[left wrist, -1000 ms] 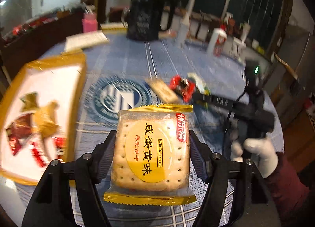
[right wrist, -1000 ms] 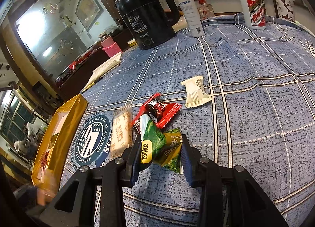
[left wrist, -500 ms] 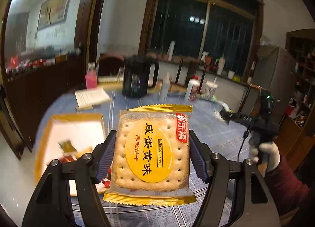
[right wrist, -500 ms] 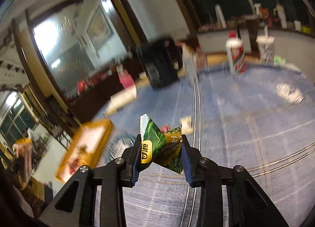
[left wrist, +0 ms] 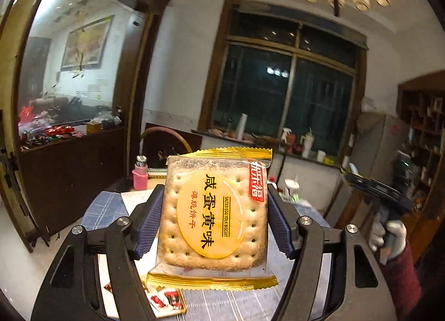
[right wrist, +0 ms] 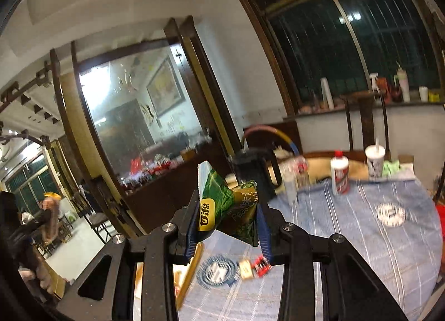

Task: Organize snacks
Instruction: 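Lift both held packets up and carry them toward the white tray, then open the left tool over the tray while the right releases the green pea bag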

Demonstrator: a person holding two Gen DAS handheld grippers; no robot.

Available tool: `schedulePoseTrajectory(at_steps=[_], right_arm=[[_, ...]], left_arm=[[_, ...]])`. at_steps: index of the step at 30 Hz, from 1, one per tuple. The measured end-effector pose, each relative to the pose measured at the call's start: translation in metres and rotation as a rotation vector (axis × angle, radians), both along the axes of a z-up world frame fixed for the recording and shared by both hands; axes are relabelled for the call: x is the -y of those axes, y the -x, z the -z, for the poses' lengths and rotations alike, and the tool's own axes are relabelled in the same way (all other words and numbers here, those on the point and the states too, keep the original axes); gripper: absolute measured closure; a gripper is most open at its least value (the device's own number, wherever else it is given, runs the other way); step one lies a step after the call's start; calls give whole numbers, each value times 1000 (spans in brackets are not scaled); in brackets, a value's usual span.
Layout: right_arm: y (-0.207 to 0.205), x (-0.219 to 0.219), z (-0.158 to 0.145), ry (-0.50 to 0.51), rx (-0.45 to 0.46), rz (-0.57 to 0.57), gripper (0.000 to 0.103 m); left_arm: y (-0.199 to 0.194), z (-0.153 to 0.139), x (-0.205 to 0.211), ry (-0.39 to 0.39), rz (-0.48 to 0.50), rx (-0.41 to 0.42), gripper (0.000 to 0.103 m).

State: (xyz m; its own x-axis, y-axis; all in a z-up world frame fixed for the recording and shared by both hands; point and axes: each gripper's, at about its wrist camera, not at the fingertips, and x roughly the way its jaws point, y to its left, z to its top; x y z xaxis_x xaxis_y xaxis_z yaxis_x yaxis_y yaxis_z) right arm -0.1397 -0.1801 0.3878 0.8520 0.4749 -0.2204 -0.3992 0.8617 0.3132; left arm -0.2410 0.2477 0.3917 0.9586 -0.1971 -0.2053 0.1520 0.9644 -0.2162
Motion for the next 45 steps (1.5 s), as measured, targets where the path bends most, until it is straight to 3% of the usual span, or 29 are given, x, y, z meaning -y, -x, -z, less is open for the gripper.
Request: schedulePoseTrajectory(at_steps=[4,10,12,15,17,22,27,33,39,45], right_arm=[[7,-1,-42,-17,43,22,67],[15,12,-120,45,70,147,67],[11,14,-131,70,56,179,67],[1,11,-122,97,29,185,67],[-11,1,-99,102,-6,156,67],[-56,-63,1,156,-151,5,67],[-96,-161,114,214,-292,-188,67],[-138,-289,229,285,-459,-358,67],[-162,-392,298,450,-462,-424,67],[-196,-426,346,481,-542,-432,64]], left_arm=[[-4,-35,-2,-11,-36,35,34],[2,-102,-5,-65,-86,73,34],[3,-106,-8,-68,-94,78,34],[0,-85,-14,-64,-77,75,34],[-14,-57,-24,-44,-58,34,34],[-54,20,-38,-22,-30,-98,34],[-108,126,-54,20,-4,-249,34],[-186,249,-79,25,-102,-453,34],[-244,311,-121,87,-209,-612,34],[-262,341,-144,161,-230,-686,34]])
